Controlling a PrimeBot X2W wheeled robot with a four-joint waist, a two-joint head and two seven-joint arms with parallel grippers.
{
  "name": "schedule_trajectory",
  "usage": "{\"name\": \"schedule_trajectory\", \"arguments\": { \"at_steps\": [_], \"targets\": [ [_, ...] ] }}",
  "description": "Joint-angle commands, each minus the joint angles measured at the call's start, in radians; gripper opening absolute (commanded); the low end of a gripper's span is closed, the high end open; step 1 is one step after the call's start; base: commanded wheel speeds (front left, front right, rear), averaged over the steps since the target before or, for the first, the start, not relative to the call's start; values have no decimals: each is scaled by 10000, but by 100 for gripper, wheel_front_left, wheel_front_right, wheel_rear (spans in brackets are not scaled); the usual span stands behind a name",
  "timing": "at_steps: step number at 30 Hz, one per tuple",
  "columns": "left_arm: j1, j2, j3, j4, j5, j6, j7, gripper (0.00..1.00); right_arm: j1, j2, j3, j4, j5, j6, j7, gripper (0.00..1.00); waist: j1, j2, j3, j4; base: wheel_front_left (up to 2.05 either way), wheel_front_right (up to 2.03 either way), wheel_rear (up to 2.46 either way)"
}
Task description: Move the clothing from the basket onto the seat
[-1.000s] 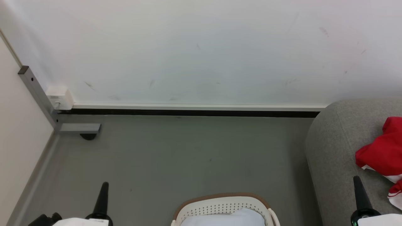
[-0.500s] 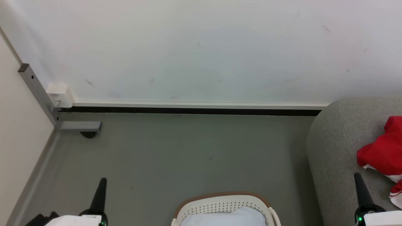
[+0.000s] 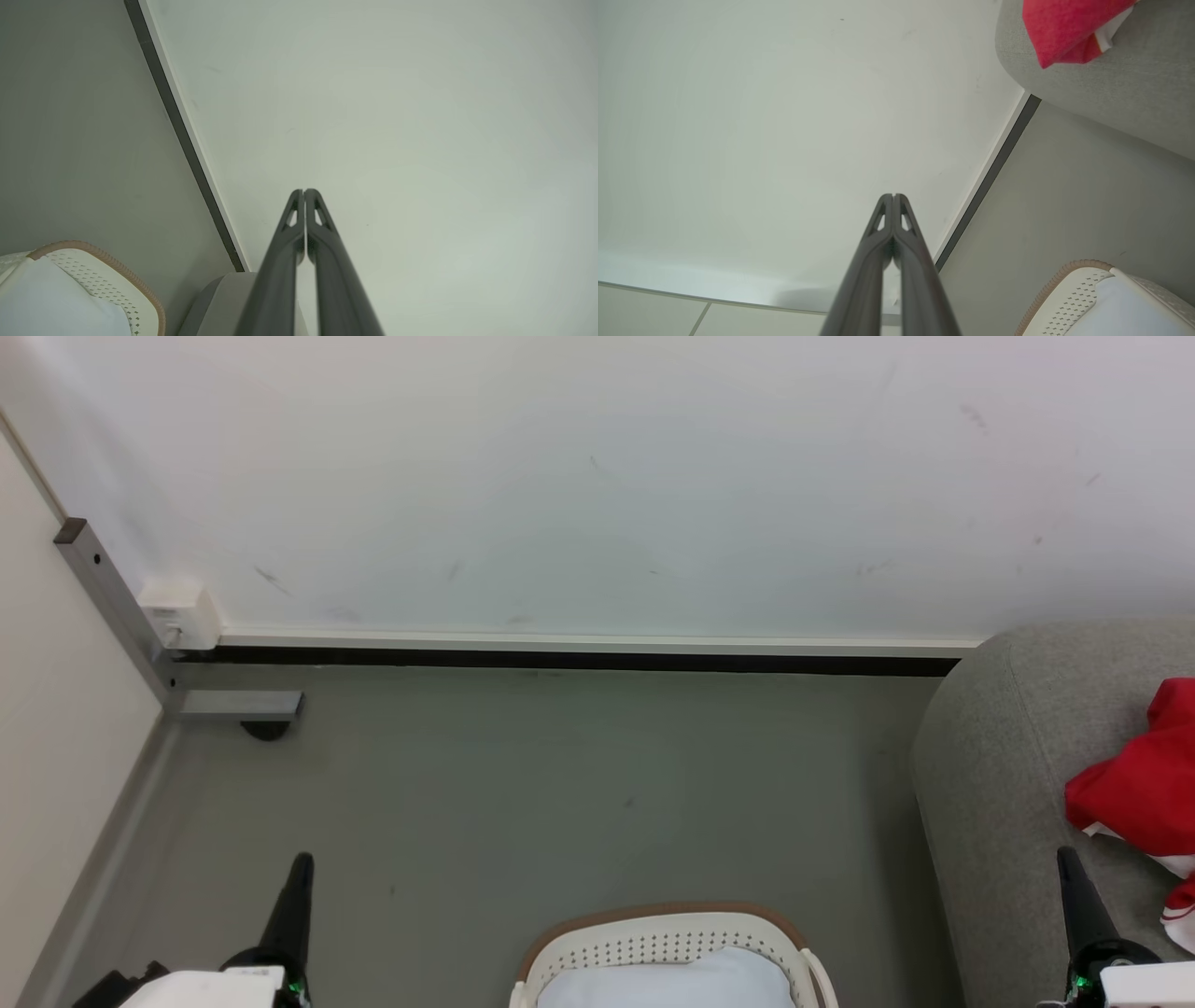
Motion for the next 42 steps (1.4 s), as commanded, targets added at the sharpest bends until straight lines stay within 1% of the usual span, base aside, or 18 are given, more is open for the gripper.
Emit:
{"name": "schedule_trajectory", "arguments": {
  "at_steps": [1, 25, 42],
  "targets": [
    [-160, 87, 68, -71, -324, -48, 83, 0, -213, 12, -56, -89, 223, -16, 75, 0, 0, 0, 11, 5, 0, 0, 0],
    [-272, 95, 238, -162, -2031, -109, 527, 0, -333, 58, -270, -85, 1802, -21, 515, 0, 0, 0, 154, 63, 0, 0, 0],
    [-264, 94, 232, -160, -2000, -100, 526, 0, -330, 56, -261, -82, 1755, -21, 510, 0, 0, 0, 155, 64, 0, 0, 0]
  ]
}}
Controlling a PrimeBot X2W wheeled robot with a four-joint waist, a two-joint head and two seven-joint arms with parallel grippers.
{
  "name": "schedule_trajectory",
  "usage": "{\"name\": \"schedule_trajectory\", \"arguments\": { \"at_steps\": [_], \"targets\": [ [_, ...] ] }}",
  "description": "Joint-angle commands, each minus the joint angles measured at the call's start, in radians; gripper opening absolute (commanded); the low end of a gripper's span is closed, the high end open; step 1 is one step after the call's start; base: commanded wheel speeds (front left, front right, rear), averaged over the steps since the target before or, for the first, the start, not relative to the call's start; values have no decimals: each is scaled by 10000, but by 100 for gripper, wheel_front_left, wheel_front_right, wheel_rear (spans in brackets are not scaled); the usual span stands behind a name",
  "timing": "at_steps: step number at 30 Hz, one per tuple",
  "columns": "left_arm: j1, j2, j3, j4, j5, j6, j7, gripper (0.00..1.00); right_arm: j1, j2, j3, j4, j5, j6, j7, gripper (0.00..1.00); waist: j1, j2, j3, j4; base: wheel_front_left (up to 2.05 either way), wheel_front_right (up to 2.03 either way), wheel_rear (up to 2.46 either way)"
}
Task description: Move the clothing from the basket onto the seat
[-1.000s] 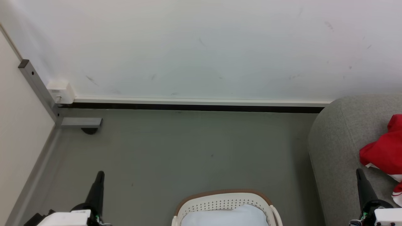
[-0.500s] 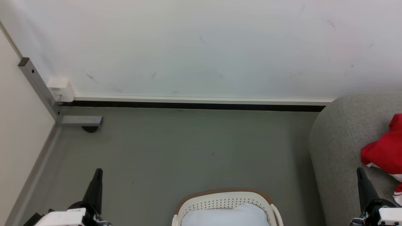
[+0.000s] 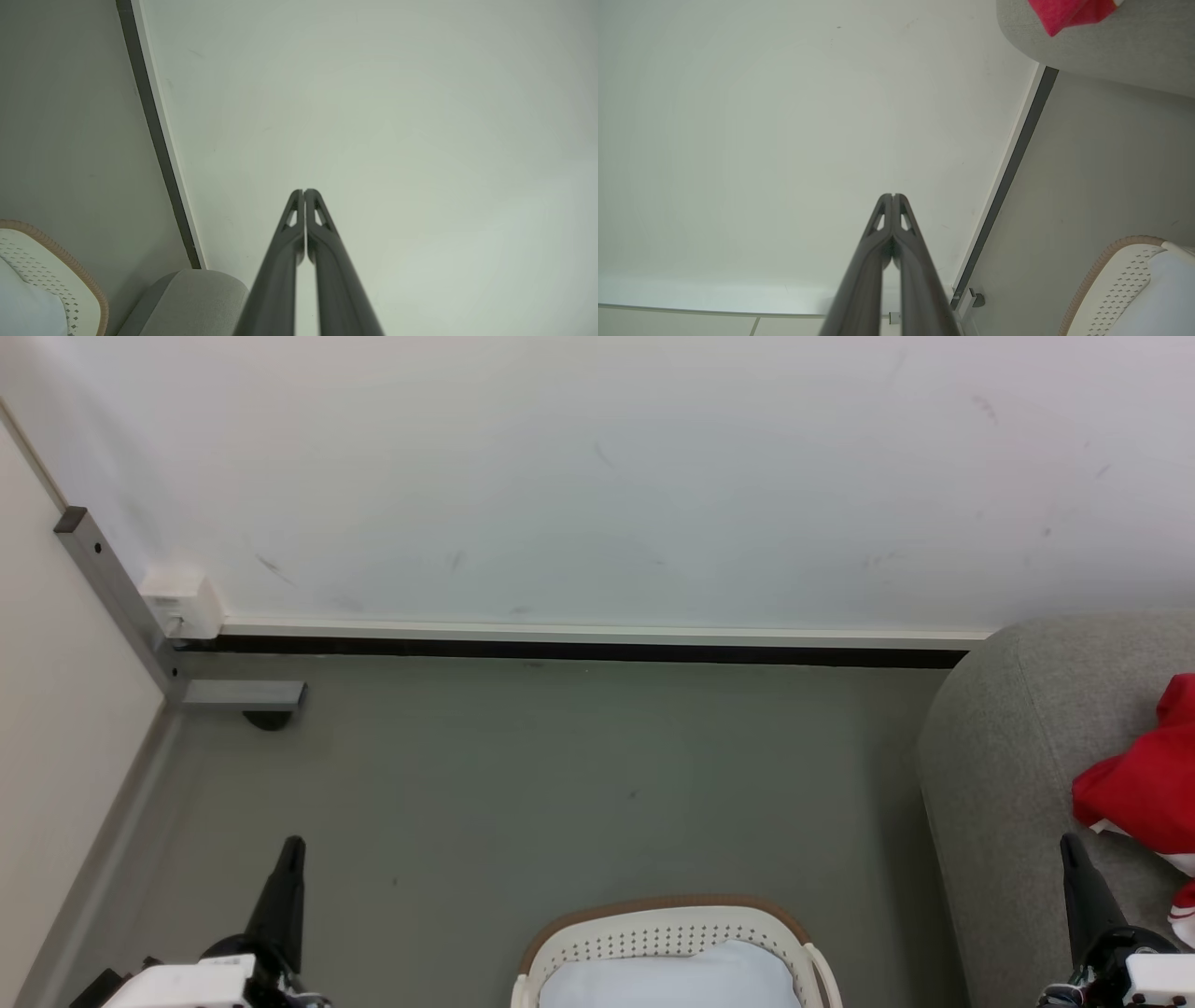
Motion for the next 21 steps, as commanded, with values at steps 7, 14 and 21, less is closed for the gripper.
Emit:
{"name": "schedule_trajectory", "arguments": {
  "at_steps": [7, 14, 21],
  "targets": [
    [-87, 76, 22, -33, -135, -45, 42, 0, -127, -4, -40, -54, 13, -21, 28, 0, 0, 0, 0, 0, 0, 0, 0],
    [-87, 76, 21, -33, -135, -45, 40, 0, -127, -5, -39, -52, 13, -21, 28, 0, 0, 0, 0, 0, 0, 0, 0],
    [-86, 76, 21, -34, -136, -45, 41, 0, -127, -5, -40, -52, 14, -21, 27, 0, 0, 0, 0, 0, 0, 0, 0]
  ]
}}
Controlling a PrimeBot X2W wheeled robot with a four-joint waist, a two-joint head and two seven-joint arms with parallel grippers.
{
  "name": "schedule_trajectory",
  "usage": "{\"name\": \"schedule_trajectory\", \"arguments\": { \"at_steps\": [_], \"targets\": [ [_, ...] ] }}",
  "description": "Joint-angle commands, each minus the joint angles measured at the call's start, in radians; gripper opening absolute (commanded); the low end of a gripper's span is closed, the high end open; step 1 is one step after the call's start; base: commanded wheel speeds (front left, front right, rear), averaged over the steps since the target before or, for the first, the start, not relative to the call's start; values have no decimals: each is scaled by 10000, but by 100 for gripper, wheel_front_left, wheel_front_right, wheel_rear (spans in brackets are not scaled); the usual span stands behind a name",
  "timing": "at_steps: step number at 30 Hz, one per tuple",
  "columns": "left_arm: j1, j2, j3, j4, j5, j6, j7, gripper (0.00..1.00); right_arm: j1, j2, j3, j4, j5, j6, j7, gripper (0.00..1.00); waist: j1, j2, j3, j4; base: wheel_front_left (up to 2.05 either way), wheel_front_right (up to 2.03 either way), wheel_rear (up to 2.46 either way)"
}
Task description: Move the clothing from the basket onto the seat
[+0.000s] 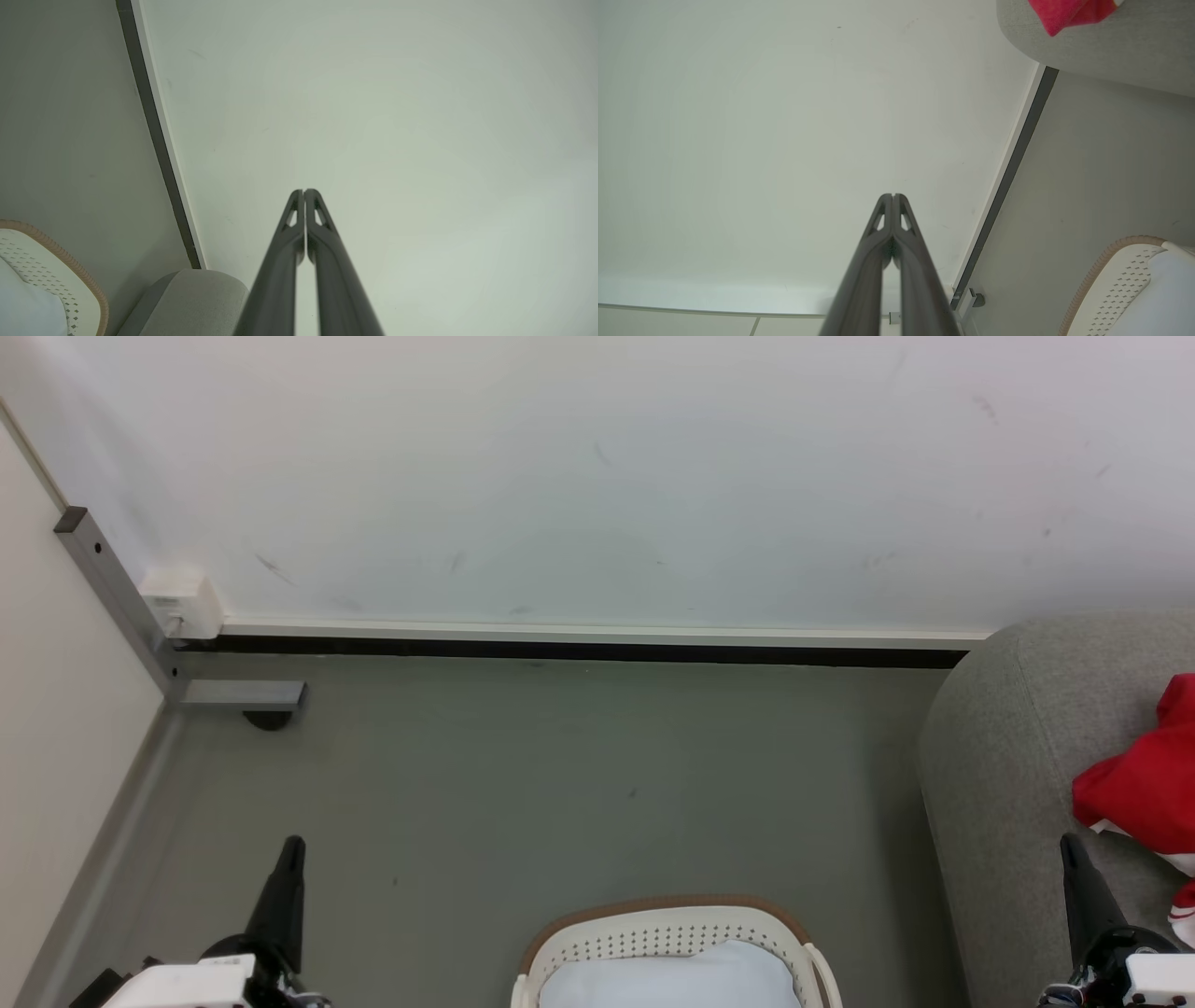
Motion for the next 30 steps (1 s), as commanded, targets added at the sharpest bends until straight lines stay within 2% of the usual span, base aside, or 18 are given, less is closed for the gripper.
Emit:
{"name": "schedule_trajectory", "arguments": {
  "at_steps": [1, 30],
  "targets": [
    [-85, 76, 21, -32, -136, -45, 41, 0, -126, -7, -42, -51, 14, -21, 27, 0, -1, 0, 0, 0, 0, 0, 0],
    [-85, 77, 19, -34, -137, -45, 40, 0, -127, -7, -40, -51, 15, -21, 25, 0, -1, 0, 0, 0, 0, 0, 0]
  ]
}}
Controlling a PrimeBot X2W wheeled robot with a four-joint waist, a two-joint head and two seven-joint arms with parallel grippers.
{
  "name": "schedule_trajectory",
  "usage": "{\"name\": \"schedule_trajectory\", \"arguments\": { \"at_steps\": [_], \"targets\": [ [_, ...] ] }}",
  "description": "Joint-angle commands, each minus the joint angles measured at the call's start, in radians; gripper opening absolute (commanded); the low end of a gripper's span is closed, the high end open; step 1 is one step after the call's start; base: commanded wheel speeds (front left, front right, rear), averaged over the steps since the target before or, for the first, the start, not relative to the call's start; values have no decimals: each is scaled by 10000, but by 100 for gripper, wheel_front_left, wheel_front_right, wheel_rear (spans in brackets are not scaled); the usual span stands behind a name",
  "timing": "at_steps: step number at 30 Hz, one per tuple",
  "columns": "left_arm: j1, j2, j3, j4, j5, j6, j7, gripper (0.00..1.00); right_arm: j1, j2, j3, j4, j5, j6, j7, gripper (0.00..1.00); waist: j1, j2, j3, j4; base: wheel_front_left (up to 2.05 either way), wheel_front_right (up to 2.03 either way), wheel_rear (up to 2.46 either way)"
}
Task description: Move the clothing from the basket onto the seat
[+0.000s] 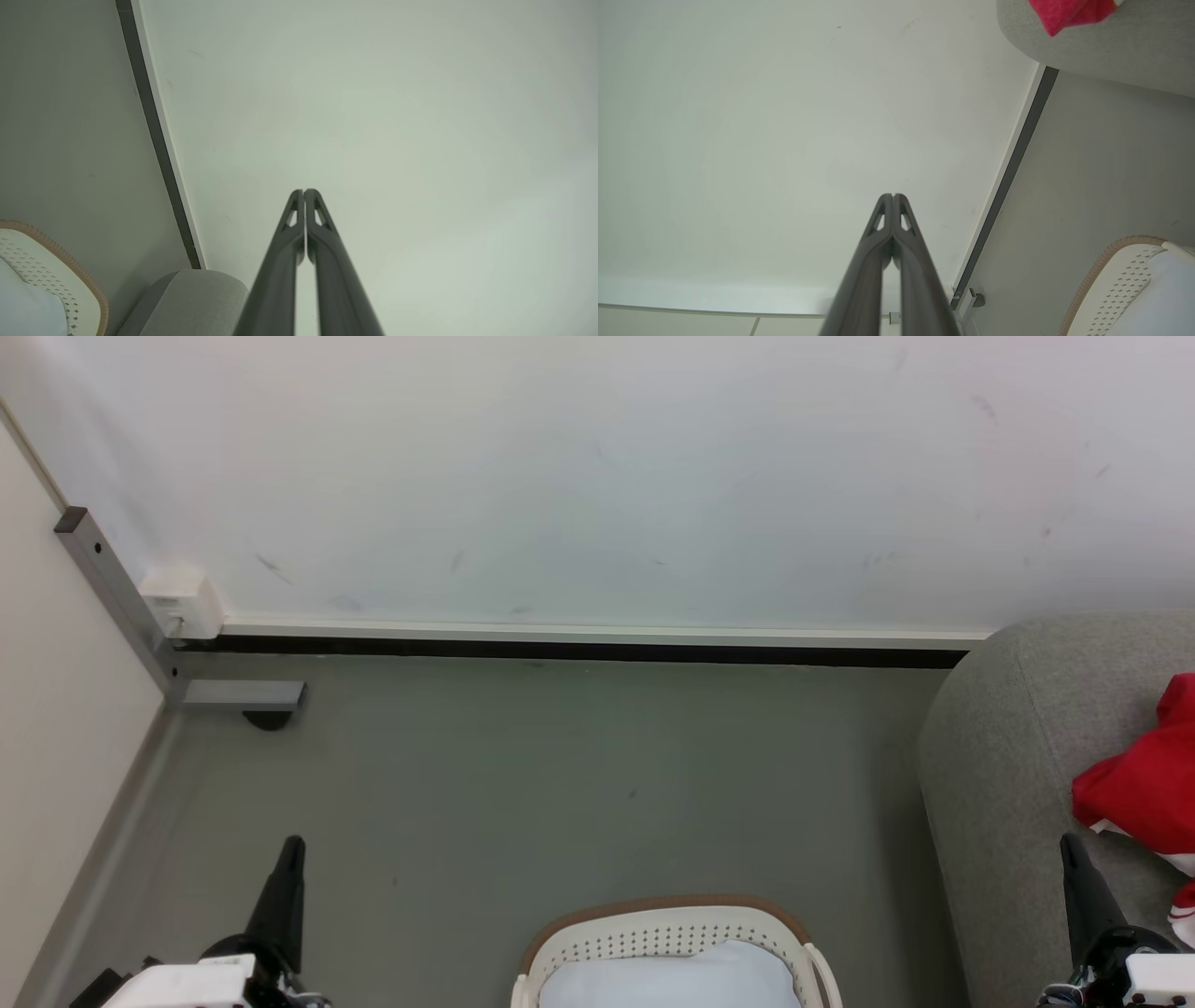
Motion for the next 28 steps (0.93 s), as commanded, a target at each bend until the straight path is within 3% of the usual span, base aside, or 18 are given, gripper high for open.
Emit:
{"name": "schedule_trajectory", "arguments": {
  "at_steps": [1, 28],
  "targets": [
    [-85, 77, 19, -34, -137, -45, 40, 0, -127, -7, -40, -51, 15, -21, 25, 0, 0, 0, 0, 0, 0, 0, 0],
    [-85, 75, 18, -34, -138, -45, 38, 0, -127, -8, -38, -51, 16, -21, 24, 0, 0, 0, 0, 0, 0, 0, 0]
  ]
}}
